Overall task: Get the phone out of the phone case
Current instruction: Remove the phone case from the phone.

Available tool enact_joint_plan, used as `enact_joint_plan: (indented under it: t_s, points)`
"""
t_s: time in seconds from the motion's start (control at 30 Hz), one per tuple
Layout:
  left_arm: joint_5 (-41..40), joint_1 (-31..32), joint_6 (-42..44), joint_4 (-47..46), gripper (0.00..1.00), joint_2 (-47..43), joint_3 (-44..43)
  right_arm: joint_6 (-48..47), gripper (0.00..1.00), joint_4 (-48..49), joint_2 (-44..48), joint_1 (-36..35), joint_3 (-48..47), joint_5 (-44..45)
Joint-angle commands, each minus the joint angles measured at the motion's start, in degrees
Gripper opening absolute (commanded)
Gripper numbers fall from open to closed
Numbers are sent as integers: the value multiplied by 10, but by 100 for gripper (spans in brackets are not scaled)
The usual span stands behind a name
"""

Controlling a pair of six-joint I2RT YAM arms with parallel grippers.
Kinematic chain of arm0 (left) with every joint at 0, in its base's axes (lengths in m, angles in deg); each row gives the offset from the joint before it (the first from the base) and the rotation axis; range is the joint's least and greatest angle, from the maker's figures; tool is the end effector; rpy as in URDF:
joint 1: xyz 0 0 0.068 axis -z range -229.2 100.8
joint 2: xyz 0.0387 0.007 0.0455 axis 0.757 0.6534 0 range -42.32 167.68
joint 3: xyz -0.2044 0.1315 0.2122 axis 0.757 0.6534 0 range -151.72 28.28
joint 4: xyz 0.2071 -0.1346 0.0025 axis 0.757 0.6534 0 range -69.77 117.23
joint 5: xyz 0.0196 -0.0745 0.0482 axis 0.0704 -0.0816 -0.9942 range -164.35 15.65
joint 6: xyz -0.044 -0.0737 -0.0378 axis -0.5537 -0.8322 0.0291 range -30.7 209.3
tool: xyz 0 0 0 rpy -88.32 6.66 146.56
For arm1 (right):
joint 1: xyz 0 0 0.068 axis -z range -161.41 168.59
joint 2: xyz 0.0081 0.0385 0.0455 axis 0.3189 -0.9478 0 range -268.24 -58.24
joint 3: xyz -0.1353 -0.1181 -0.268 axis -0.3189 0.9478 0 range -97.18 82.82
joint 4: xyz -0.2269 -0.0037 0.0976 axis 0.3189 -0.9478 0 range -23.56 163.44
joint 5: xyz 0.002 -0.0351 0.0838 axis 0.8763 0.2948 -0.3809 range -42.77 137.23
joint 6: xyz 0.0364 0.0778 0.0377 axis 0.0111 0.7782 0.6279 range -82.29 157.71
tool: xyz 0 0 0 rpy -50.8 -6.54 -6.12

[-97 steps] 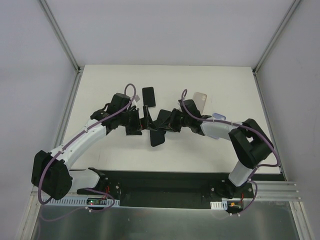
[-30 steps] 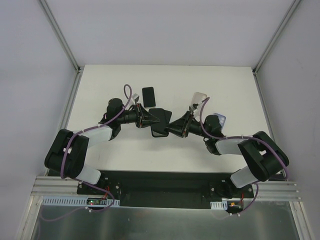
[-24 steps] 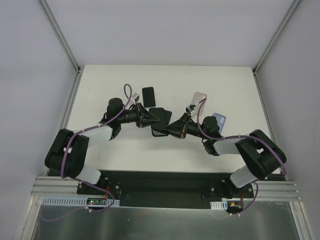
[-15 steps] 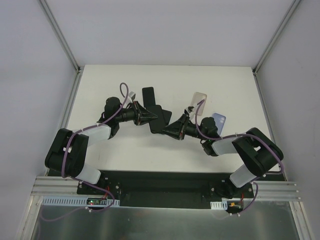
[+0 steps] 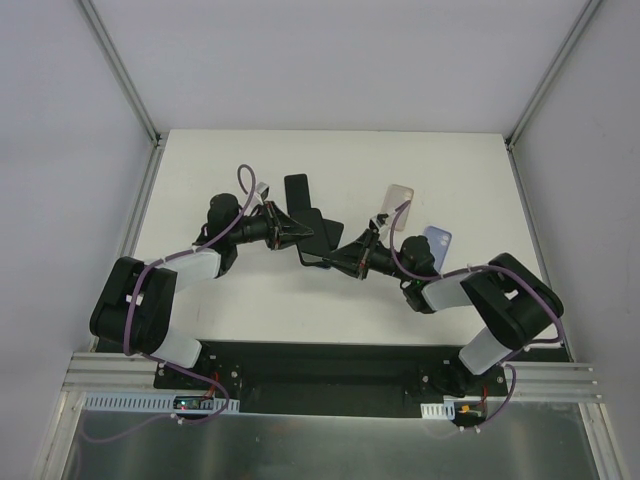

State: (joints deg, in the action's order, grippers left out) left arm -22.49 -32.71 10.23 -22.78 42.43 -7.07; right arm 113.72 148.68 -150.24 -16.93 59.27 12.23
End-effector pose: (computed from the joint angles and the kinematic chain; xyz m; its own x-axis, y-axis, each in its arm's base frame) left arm 0.2798 -0.1522 0.2781 -0.9282 -0.3576 -0.1025 0.0706 0.1012 -0.9924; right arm 0.2267 0.2216 0.2540 -0.8884 0.3424 -0.3059 -0.3204 0.0147 0.9472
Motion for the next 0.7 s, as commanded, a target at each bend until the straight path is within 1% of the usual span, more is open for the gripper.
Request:
enact_joint_plan:
  t_s: [0.0,0.03,0.07,0.1,0.2,0.33,0.43,0.53,0.6,0.63,0.67]
  points:
    - [18,-15,-28,-61,0,-13,-13,-51,2,125,55,-6,-10,7]
    - [25,-15,-35,-60,0,-9,-15,-67,1,126,72,-9,-13,-1]
    - [30,-15,-35,-61,0,-2,-16,-103,1,126,90,-12,-15,-6]
    - [33,-16,-39,-58,0,1,-18,-122,1,126,129,-16,-23,-11]
    - [43,-16,-48,-47,0,7,-22,-162,1,124,189,-20,-41,-46]
    - [57,-15,-66,-36,0,17,-29,-199,2,118,244,-26,-75,-104]
    - [70,-15,-87,-36,0,16,-28,-230,1,92,273,-30,-91,-138]
    - [86,-15,-110,-35,0,9,-24,-273,2,44,296,-34,-103,-167]
    - [97,-14,-120,-36,0,3,-22,-307,1,-17,311,-37,-112,-180]
    - [100,-13,-127,-37,0,1,-20,-354,1,-48,317,-39,-114,-186]
    - [103,-9,-130,-37,0,-6,-19,-381,1,-115,323,-40,-117,-187]
